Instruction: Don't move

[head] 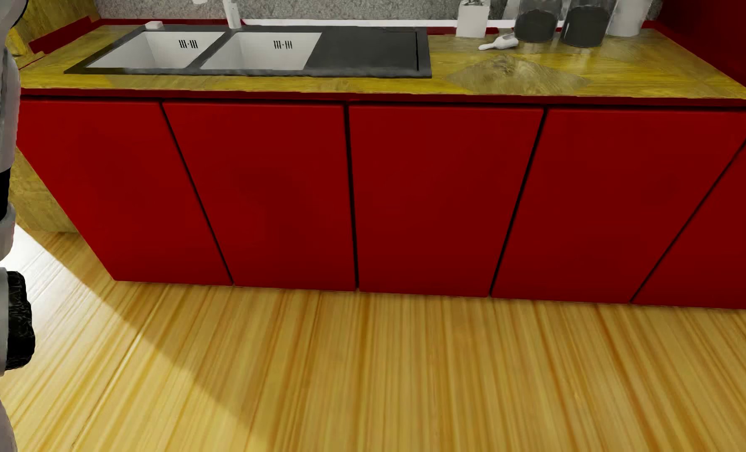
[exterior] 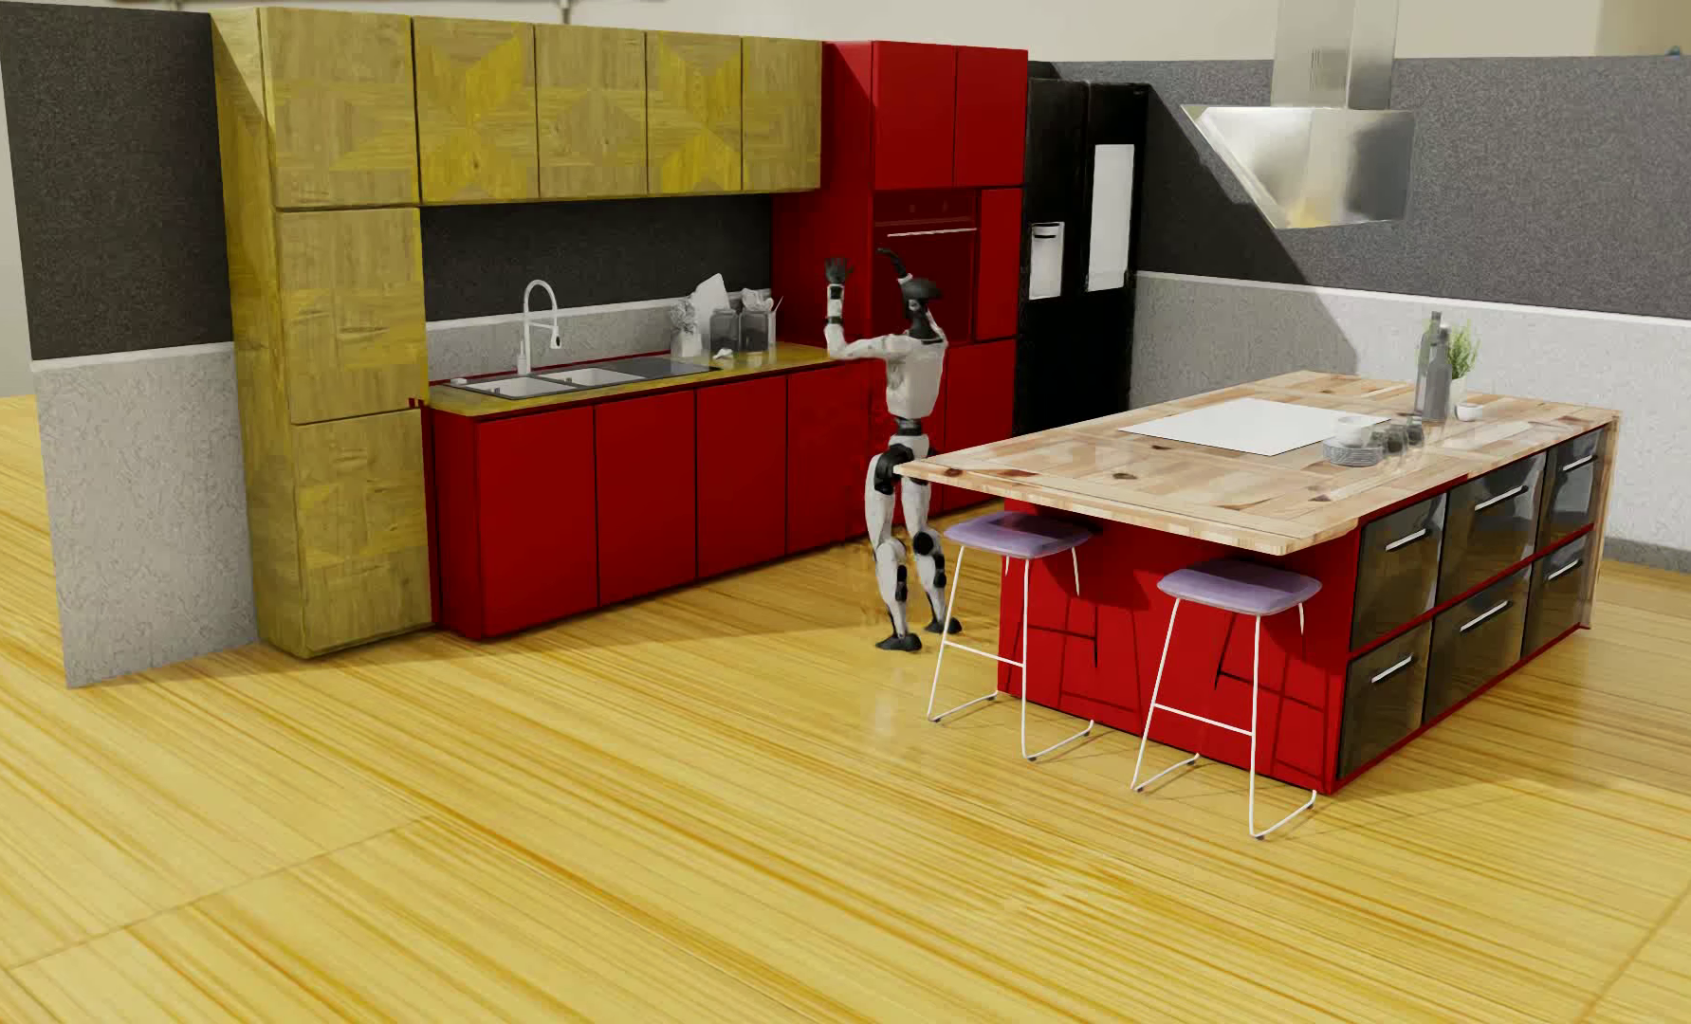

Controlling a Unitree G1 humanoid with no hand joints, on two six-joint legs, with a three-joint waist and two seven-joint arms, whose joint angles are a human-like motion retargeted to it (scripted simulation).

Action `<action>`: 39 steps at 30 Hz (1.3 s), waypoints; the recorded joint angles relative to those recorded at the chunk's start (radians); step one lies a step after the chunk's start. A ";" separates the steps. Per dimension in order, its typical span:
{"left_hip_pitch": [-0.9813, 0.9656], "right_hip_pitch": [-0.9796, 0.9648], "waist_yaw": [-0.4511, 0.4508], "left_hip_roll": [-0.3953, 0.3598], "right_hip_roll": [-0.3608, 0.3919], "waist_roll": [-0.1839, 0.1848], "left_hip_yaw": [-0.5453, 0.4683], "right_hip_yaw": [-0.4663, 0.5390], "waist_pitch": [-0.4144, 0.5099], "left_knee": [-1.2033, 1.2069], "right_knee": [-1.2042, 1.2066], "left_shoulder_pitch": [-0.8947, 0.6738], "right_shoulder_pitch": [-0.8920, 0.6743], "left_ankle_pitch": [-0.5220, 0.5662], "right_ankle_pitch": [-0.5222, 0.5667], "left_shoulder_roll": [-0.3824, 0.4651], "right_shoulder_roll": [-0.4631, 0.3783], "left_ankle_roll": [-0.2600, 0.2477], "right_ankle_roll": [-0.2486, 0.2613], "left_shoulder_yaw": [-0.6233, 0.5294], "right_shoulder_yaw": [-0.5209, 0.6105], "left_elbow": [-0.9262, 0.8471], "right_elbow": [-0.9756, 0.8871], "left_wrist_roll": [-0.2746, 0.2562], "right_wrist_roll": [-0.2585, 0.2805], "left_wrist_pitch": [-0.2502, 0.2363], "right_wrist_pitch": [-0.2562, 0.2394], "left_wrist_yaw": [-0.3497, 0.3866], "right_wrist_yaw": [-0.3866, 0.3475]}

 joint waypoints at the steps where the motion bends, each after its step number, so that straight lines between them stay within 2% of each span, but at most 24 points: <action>1: 0.000 0.000 0.002 -0.001 -0.002 0.001 0.000 0.000 0.001 0.001 0.000 0.056 0.058 -0.001 0.002 -0.021 0.014 0.000 0.000 0.026 -0.028 -0.023 -0.024 0.000 0.000 0.000 0.000 0.000 0.000; 8: -0.002 -0.003 -0.012 -0.001 -0.011 0.002 0.000 0.000 0.007 0.007 -0.002 0.401 0.411 -0.015 0.020 -0.184 0.173 0.000 0.000 0.186 -0.209 -0.123 -0.146 0.000 0.000 0.000 0.000 0.000 0.000; 12: 0.000 -0.004 -0.013 -0.005 -0.019 0.001 0.000 0.000 0.005 0.010 -0.002 0.559 0.573 -0.024 0.035 -0.282 0.270 0.000 0.000 0.201 -0.314 -0.165 -0.162 0.000 0.000 0.000 0.000 0.000 0.000; 17: 0.004 -0.004 -0.018 -0.009 -0.026 0.005 0.000 0.000 -0.004 0.014 0.000 0.761 0.769 -0.032 0.052 -0.360 0.351 0.000 0.000 0.171 -0.311 -0.230 -0.203 0.000 0.000 0.000 0.000 0.000 0.000; 22: 0.010 0.002 -0.010 -0.010 -0.028 0.007 0.000 0.000 -0.006 0.016 0.001 0.966 0.973 -0.036 0.044 -0.404 0.408 0.000 0.000 0.106 -0.243 -0.297 -0.262 0.000 0.000 0.000 0.000 0.000 0.000; 28: 0.005 -0.003 -0.014 -0.006 -0.028 0.016 0.000 0.000 -0.008 0.009 0.000 1.135 1.135 -0.026 0.044 -0.448 0.452 0.000 0.000 0.017 -0.141 -0.239 -0.291 0.000 0.000 0.000 0.000 0.000 0.000; 34: 0.010 0.001 -0.014 -0.007 -0.033 -0.002 0.000 0.000 0.003 -0.002 -0.002 1.167 1.185 -0.011 0.040 -0.461 0.417 0.000 0.000 -0.018 0.051 -0.036 -0.176 0.000 0.000 0.000 0.000 0.000 0.000; 39: 0.008 0.003 -0.018 -0.004 -0.031 -0.024 0.000 0.000 0.015 0.008 -0.003 1.173 1.195 -0.013 0.041 -0.458 0.430 0.000 0.000 -0.040 0.147 0.112 -0.040 0.000 0.000 0.000 0.000 0.000 0.000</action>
